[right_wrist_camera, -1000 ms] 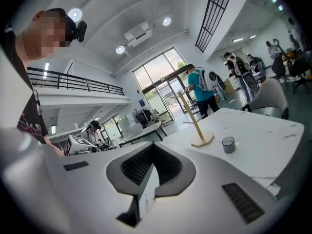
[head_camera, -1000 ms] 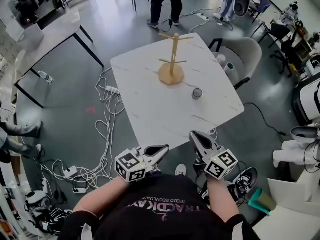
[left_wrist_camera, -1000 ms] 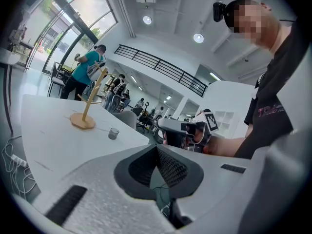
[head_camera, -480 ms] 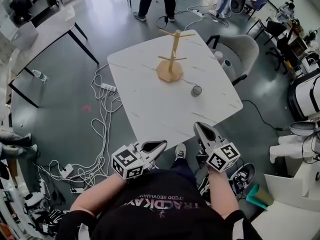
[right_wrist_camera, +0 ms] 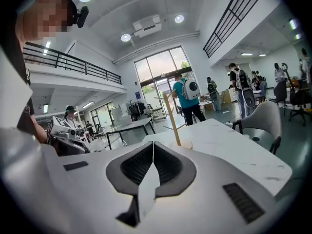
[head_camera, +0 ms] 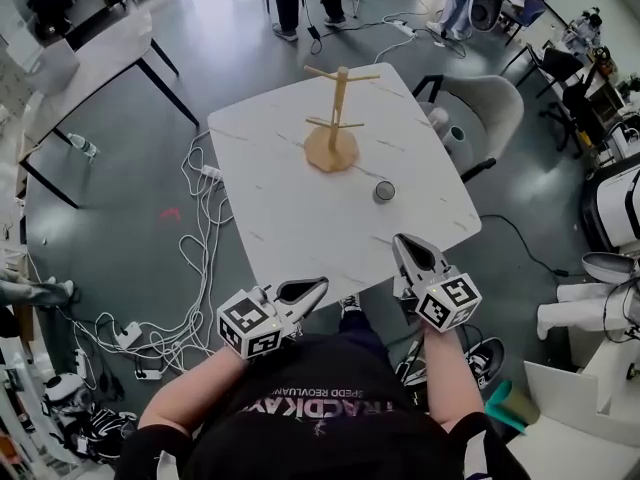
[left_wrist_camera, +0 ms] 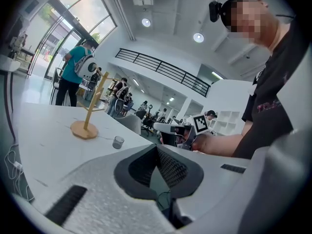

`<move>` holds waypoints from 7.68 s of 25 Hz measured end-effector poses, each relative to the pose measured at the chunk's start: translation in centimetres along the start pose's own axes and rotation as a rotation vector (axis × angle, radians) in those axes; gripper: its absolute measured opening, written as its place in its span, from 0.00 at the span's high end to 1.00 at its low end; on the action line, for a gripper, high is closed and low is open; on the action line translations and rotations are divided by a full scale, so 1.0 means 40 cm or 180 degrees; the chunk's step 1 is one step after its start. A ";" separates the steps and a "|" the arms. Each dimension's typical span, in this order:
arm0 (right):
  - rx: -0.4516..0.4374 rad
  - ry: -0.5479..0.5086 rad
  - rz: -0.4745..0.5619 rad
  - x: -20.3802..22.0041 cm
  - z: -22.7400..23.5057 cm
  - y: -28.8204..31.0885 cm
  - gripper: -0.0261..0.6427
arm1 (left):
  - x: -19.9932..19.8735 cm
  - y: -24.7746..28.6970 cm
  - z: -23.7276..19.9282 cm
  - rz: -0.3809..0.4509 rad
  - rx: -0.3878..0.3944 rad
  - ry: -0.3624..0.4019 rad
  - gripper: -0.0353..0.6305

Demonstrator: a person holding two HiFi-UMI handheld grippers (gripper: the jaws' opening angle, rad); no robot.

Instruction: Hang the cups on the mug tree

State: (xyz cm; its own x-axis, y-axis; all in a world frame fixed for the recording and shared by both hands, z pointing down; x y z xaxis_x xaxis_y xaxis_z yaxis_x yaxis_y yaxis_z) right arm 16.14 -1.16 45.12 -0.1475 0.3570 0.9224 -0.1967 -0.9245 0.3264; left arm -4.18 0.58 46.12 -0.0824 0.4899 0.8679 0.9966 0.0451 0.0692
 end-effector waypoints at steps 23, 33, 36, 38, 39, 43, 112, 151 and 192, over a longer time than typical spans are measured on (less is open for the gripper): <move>-0.0288 -0.1313 -0.0956 0.112 0.354 0.294 0.87 | -0.021 0.180 -0.116 0.0015 -0.0328 -0.0279 0.95; -0.0764 -0.2271 -0.1502 0.188 0.413 0.396 0.84 | -0.026 0.204 -0.152 0.0059 -0.0520 -0.0344 0.95; -0.0965 -0.2553 -0.1608 0.206 0.424 0.412 0.84 | -0.022 0.213 -0.158 0.0074 -0.0581 -0.0382 0.95; -0.1093 -0.2785 -0.1651 0.213 0.428 0.426 0.84 | -0.019 0.219 -0.165 0.0082 -0.0618 -0.0405 0.95; -0.1152 -0.2880 -0.1657 0.214 0.427 0.433 0.84 | -0.017 0.222 -0.168 0.0088 -0.0637 -0.0418 0.95; -0.1371 -0.3090 -0.1685 0.230 0.427 0.456 0.84 | -0.017 0.237 -0.177 0.0124 -0.0709 -0.0453 0.95; 0.0013 -0.1743 -0.0970 0.007 0.353 0.546 0.90 | -0.062 0.227 -0.219 0.0233 -0.0716 -0.0381 0.95; 0.0883 -0.4518 -0.1616 -0.097 0.209 0.655 0.90 | -0.081 0.080 -0.143 0.0027 -0.0260 0.0069 0.95; 0.0974 -0.5997 -0.2041 -0.026 0.102 0.707 0.90 | -0.029 -0.061 -0.116 0.0031 -0.0259 0.0031 0.95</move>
State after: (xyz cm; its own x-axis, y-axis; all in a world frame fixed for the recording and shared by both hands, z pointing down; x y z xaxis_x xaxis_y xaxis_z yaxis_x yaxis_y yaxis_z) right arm 14.68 -28.23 54.24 0.9074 0.2091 -0.3646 0.3714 -0.8049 0.4628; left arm -6.48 -4.14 47.23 -0.0730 0.4815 0.8734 0.9945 -0.0308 0.1001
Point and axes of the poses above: the fingertips, and each gripper's own axes: y forward along the fingers, z to its right, x out of its underside, the point moved 4 cm from there along -y, backward along the fingers, and after that the axes turned 13 degrees about x, right-handed, at the moved point
